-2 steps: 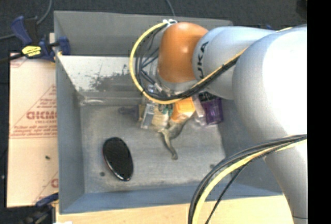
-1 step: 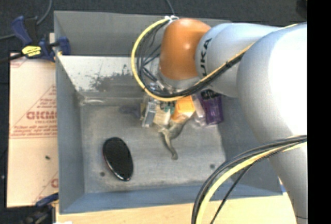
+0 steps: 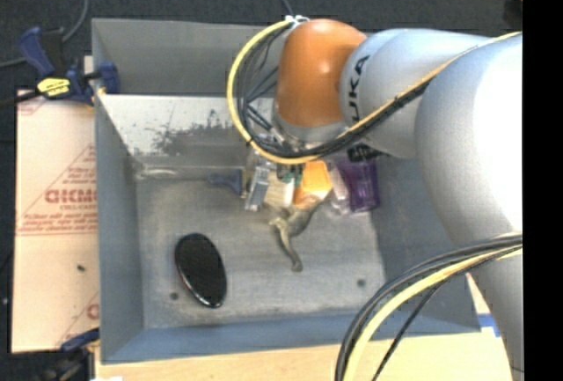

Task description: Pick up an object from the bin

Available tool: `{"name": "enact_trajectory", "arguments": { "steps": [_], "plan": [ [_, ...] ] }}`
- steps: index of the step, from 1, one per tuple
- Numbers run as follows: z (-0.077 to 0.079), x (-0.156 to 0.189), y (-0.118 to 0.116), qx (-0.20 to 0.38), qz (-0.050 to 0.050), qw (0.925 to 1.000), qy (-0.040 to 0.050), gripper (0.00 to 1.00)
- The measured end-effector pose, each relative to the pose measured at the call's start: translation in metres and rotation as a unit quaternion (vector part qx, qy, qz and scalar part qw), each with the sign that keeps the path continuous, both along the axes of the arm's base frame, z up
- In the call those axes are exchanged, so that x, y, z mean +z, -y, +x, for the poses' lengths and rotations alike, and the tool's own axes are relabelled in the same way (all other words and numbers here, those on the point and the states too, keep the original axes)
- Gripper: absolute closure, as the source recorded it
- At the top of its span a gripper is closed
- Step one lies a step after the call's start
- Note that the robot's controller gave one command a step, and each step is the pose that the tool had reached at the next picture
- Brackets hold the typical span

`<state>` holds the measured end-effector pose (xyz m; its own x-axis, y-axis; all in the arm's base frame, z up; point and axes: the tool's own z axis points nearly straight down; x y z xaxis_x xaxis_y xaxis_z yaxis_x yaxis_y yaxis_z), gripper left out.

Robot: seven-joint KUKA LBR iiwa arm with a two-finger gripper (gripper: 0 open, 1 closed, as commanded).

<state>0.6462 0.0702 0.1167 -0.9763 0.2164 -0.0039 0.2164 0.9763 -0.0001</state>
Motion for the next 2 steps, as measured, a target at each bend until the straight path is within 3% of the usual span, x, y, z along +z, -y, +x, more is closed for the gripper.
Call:
{"name": "enact_trajectory", "arguments": {
  "steps": [2],
  "plan": [
    [0.002, 0.040, 0.000, 0.000, 0.000, 1.0000, 0.0046, 1.00]
  ]
}}
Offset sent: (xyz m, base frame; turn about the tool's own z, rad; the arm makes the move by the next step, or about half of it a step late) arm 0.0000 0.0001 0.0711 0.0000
